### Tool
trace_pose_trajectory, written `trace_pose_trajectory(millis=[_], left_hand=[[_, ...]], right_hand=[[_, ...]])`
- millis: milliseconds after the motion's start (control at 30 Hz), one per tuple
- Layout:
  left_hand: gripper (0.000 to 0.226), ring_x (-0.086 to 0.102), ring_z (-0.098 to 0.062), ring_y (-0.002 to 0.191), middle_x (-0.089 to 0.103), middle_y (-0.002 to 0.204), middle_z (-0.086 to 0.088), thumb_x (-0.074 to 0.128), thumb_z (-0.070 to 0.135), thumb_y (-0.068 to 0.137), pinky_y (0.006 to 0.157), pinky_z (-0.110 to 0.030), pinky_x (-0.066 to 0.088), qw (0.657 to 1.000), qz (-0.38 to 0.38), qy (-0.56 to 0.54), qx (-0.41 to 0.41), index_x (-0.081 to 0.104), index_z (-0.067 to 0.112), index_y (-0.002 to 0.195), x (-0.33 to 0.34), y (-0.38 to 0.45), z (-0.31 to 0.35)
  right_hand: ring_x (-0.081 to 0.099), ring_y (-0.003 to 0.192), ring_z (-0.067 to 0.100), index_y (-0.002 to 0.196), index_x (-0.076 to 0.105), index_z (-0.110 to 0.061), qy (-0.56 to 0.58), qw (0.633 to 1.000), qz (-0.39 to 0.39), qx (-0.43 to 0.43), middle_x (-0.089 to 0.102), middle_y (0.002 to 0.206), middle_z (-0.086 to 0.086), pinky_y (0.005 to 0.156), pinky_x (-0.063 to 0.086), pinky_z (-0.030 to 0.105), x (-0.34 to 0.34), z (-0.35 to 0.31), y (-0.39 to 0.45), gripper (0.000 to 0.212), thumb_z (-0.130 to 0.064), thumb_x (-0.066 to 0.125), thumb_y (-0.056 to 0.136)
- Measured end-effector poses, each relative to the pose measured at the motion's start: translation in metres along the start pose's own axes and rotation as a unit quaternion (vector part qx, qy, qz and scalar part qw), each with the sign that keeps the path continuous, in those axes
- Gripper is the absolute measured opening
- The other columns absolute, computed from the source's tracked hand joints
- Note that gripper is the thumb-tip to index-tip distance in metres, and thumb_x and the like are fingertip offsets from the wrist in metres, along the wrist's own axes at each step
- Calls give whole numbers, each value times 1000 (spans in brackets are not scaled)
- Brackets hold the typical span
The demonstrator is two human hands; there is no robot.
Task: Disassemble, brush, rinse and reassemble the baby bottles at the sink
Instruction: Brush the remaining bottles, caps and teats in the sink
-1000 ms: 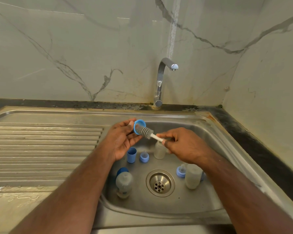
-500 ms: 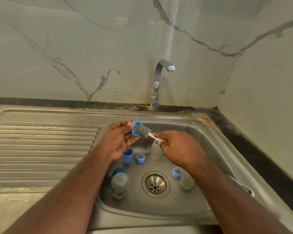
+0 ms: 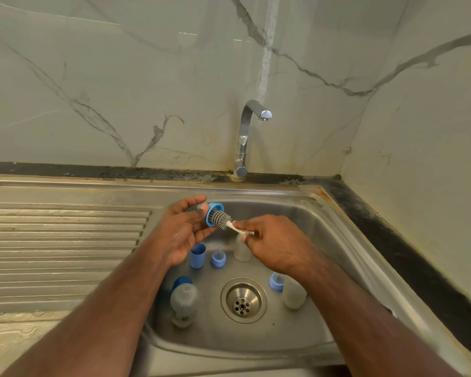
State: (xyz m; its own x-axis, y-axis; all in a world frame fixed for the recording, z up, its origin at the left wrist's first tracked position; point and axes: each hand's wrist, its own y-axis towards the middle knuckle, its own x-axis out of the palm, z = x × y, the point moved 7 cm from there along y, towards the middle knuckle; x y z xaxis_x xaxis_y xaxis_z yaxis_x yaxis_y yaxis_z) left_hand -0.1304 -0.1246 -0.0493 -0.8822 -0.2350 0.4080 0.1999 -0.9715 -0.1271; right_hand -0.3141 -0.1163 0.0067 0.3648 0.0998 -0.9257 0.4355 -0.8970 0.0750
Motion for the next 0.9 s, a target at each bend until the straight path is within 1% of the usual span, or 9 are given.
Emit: trace_pose_trajectory(millis=[133,233,333,400,500,633,700,767,900], left_hand=[[28,76,-27,97,74,113,-18,57,6,100,78,-37,64,1000,0,-14,-2,60,9,128,4,1,-1],[29,77,-26,94,73,115,-19,59,6,99,74,-35,65,1000,7,3,5,61,11,128,5,0,-1],[30,76,-27,97,71,119,-21,57,5,100,76,-36,64,1000,1,-15,10,61,11,129,5,-1,2],[30,75,-29,100,71,119,-22,55,4,101,80,-38,64,999,-7,-37,13,60,11,130,6,-3,6],[31,75,-31,101,72,117,-22,55,4,101,81,-40,64,998,-11,-59,16,61,10,130,5,-4,10],[30,75,-30,99,72,117,-21,56,4,100,79,-39,64,999,-5,-46,16,60,8,129,3,-2,9],[29,75,-29,99,73,115,-20,57,5,100,80,-39,64,999,-5,-46,15,60,7,129,3,-1,9],[30,75,-29,100,73,115,-21,58,7,99,81,-39,64,999,-5,-46,16,59,5,130,3,-1,9],[31,76,-28,97,73,114,-20,59,7,99,81,-39,64,999,8,-26,25,60,7,130,-1,2,9]], right_hand=[[63,88,12,142,50,-43,-38,999,26,14,69,116,-7,82,56,34,-2,-5,-2,42,-30,49,102],[63,87,15,144,47,-41,-50,999,10,13,68,112,-4,81,55,36,6,-11,1,44,-26,46,102],[59,69,12,135,58,-36,134,990,-24,26,70,98,-1,64,50,30,11,-7,3,37,-22,48,103],[45,47,11,129,62,-33,321,942,-60,78,60,73,3,45,38,26,15,1,-1,32,-19,46,105],[41,42,11,126,64,-28,400,906,-81,111,56,69,5,40,33,24,16,5,-6,28,-18,47,105],[62,74,5,134,59,-41,109,993,39,35,71,101,-12,69,54,27,0,-1,-3,35,-31,55,100],[62,89,12,142,46,-47,-56,996,67,7,66,111,-10,79,54,34,-5,-8,-5,42,-35,48,103],[56,85,19,150,31,-45,-192,979,69,-24,53,103,-3,72,51,36,-4,-21,-9,49,-28,40,105],[56,88,21,152,30,-40,-194,979,53,-37,53,106,-1,72,48,35,2,-31,-7,53,-23,43,103]])
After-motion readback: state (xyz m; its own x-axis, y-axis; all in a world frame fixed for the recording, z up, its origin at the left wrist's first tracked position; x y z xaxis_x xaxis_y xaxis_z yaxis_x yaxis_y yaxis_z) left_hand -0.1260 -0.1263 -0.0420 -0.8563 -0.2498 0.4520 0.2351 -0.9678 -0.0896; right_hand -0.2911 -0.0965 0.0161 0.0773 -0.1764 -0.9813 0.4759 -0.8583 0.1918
